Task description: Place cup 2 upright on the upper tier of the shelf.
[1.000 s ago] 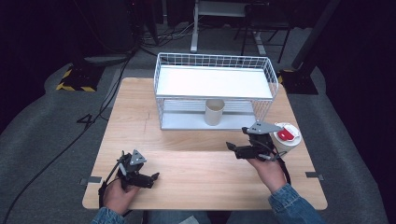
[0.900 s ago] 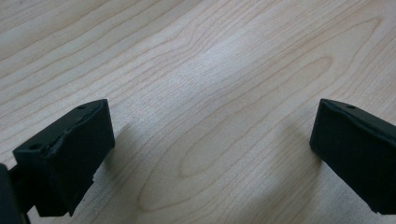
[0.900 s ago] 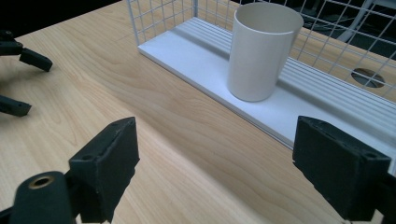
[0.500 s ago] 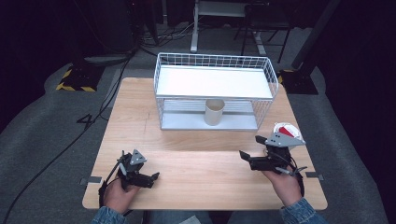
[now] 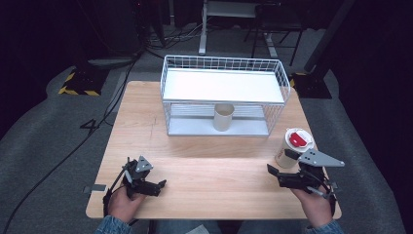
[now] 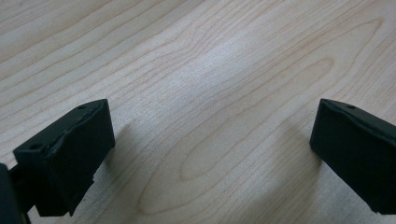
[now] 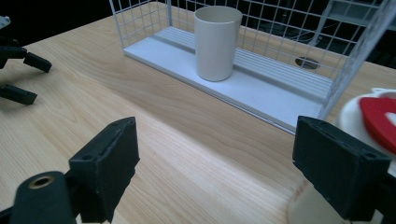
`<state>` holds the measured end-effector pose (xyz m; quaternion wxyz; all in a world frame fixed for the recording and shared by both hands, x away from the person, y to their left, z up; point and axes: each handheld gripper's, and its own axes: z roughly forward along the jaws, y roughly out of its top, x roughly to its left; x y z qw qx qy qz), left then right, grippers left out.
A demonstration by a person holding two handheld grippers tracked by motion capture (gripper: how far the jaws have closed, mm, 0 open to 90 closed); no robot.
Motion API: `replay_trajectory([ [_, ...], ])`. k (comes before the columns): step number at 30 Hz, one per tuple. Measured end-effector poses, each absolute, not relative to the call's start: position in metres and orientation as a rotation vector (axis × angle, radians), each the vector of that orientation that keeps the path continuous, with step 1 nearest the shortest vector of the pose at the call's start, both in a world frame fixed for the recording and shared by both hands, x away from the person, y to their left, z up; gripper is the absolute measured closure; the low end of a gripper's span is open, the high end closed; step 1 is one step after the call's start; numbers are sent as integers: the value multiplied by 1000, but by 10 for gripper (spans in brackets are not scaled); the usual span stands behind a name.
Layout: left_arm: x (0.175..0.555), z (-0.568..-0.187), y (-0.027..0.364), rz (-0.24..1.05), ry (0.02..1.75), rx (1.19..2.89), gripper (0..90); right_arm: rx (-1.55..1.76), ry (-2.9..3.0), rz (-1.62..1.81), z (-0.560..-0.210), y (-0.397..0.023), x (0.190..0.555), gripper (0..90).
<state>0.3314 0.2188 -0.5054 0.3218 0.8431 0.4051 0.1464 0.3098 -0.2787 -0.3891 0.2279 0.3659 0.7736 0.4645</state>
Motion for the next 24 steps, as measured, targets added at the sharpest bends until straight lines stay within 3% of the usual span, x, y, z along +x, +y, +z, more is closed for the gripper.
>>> replay_trajectory([
  [24, 331, -505, 219, 386, 1064, 2214, 4, 1159, 2012, 1131, -400, -339, 296, 150],
])
